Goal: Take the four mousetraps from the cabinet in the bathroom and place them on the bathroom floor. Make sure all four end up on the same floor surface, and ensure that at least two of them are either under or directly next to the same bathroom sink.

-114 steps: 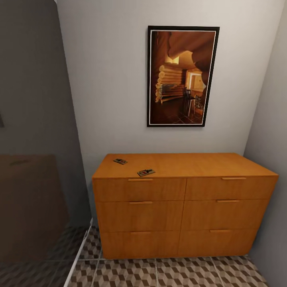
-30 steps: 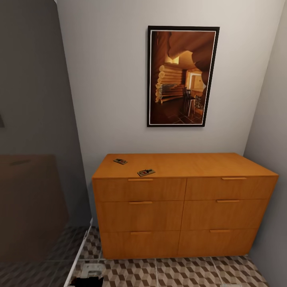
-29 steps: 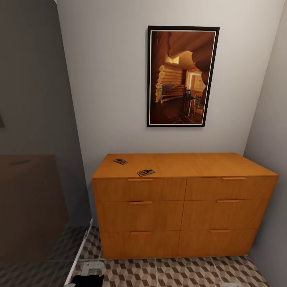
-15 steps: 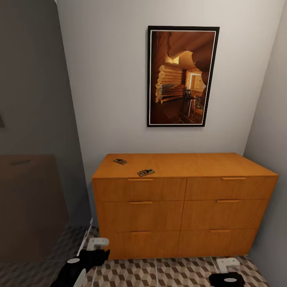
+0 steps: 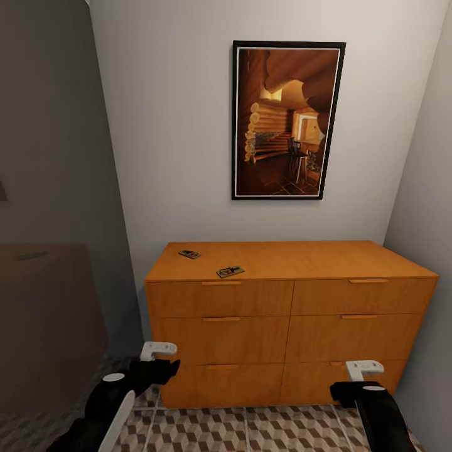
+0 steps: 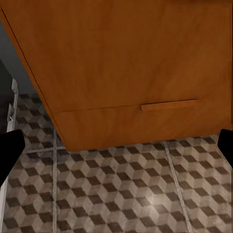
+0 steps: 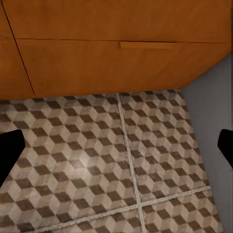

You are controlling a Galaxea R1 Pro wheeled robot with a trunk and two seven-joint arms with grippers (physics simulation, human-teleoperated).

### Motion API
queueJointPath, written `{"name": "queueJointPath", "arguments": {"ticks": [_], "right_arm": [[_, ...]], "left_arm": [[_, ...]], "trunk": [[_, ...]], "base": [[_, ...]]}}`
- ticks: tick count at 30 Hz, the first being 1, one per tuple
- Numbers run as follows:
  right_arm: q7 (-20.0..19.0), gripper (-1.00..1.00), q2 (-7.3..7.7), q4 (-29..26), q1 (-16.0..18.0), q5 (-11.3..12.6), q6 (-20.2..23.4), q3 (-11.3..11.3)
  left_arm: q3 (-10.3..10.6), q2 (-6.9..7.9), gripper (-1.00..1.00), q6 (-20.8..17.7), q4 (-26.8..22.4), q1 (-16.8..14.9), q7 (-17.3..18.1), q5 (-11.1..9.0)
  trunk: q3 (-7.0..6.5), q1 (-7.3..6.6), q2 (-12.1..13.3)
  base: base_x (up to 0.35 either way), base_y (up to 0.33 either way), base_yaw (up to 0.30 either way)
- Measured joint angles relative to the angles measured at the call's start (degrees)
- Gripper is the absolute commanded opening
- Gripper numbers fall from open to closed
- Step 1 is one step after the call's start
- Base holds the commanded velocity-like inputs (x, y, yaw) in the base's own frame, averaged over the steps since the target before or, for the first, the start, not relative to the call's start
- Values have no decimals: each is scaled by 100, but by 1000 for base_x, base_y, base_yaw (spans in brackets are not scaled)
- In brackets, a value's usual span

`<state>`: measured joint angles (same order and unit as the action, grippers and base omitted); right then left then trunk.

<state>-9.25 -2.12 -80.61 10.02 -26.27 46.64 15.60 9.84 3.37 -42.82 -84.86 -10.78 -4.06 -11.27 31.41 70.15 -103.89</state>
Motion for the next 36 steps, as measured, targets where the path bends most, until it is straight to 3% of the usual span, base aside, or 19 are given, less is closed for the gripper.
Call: {"name": "queueJointPath", "arguments": {"ticks": [8,18,28,36], "right_arm": [[-76,100,22,-670,-20,-2,643,-242],[-91,100,50,-835,8,-3,1291,-334],[-96,100,57,-865,313,-3,1320,-356],[-96,100,60,-870,750,-2,1320,-398]], "left_arm": [[0,-18,100,-117,-241,-29,0,1],[0,-44,100,-399,-315,-83,7,-4],[7,-87,100,-689,-326,-95,8,-11],[9,-135,100,-787,-327,-123,8,-12]], "trunk": [[0,0,0],[0,0,0],[0,0,0],[0,0,0]], "base": [[0,0,0],[0,0,0],[0,0,0],[0,0,0]]}}
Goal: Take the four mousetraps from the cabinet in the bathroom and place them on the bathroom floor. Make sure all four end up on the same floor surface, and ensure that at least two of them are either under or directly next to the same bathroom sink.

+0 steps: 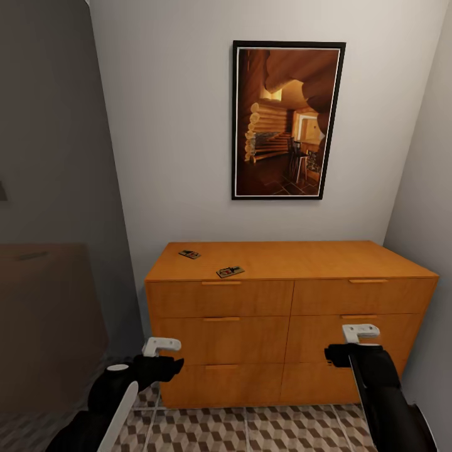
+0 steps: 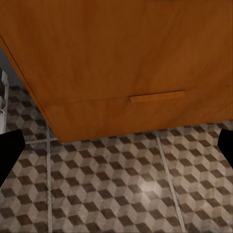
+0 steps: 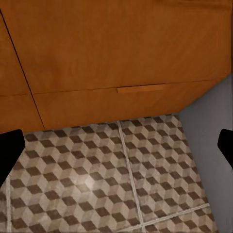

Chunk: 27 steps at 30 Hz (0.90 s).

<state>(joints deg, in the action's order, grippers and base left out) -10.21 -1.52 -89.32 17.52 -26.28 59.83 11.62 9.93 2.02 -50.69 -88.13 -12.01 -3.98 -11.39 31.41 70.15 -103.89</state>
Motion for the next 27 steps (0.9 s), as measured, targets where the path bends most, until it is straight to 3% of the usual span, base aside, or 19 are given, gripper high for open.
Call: {"name": "queueJointPath", "arguments": {"ticks": [11,19,27], "right_arm": [[0,100,0,7,681,1,0,-305],[0,100,-8,7,951,-1,0,-418],[0,100,-22,14,1443,6,0,-445]], "left_arm": [[0,-136,100,-398,2,-453,0,-3],[8,-259,100,-634,-4,-688,0,0],[8,-370,100,-679,-6,-861,0,0]], "trunk": [[0,0,0],[0,0,0],[0,0,0]], "base": [[0,0,0],[0,0,0],[0,0,0]]}}
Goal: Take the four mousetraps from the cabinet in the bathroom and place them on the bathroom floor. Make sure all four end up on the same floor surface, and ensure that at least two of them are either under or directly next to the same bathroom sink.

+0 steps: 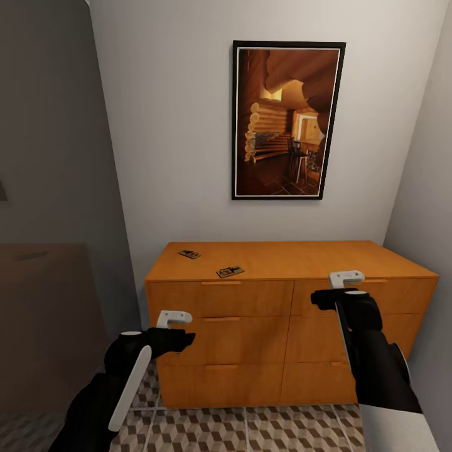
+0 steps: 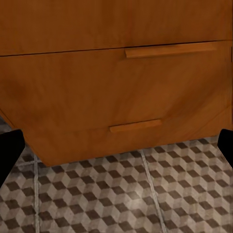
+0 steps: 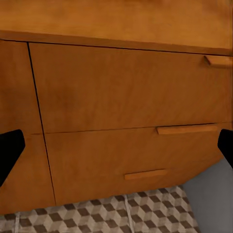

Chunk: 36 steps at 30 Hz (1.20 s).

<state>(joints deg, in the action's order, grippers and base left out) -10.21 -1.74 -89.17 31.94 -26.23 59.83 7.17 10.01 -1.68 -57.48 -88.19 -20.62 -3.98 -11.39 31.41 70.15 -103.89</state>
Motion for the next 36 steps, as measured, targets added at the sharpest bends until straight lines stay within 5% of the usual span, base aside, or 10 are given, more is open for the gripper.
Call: {"name": "queueJointPath", "arguments": {"ticks": [22,36], "right_arm": [[0,100,-6,22,1015,1,0,-13],[15,100,-7,82,1372,2,0,-39]], "left_arm": [[9,-474,100,-212,-5,-1095,15,-12],[9,-535,100,-227,5,-2048,12,-7]], "trunk": [[0,0,0],[0,0,0]], "base": [[0,0,0],[0,0,0]]}}
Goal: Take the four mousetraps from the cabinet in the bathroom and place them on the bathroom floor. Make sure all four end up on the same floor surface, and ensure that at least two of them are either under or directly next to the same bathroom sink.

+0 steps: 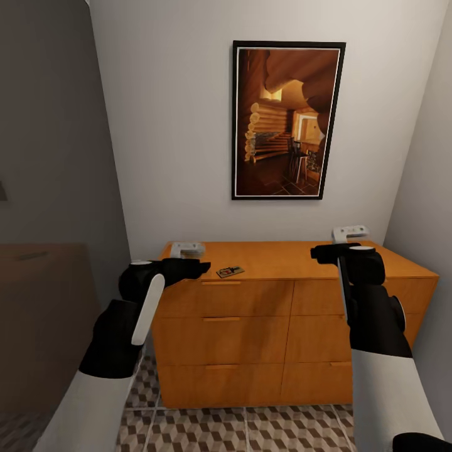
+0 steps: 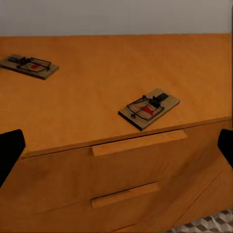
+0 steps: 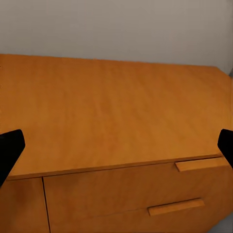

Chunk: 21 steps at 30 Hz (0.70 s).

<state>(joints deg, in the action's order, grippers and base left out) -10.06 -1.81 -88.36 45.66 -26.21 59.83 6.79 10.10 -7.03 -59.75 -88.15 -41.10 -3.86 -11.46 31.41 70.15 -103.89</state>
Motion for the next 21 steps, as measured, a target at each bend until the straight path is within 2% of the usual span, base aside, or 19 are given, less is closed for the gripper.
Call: {"name": "queueJointPath", "arguments": {"ticks": [7,15,21], "right_arm": [[23,100,-5,92,41,4,0,-28],[27,100,-21,626,254,6,0,-136],[22,100,-44,1084,445,4,1,-222]], "left_arm": [[4,29,100,3,8,-290,-10,17],[1,92,100,7,44,-506,-18,85],[0,261,100,11,110,-598,-11,284]], "trunk": [[0,0,0],[0,0,0],[0,0,0]], "base": [[0,0,0],[0,0,0],[0,0,0]]}}
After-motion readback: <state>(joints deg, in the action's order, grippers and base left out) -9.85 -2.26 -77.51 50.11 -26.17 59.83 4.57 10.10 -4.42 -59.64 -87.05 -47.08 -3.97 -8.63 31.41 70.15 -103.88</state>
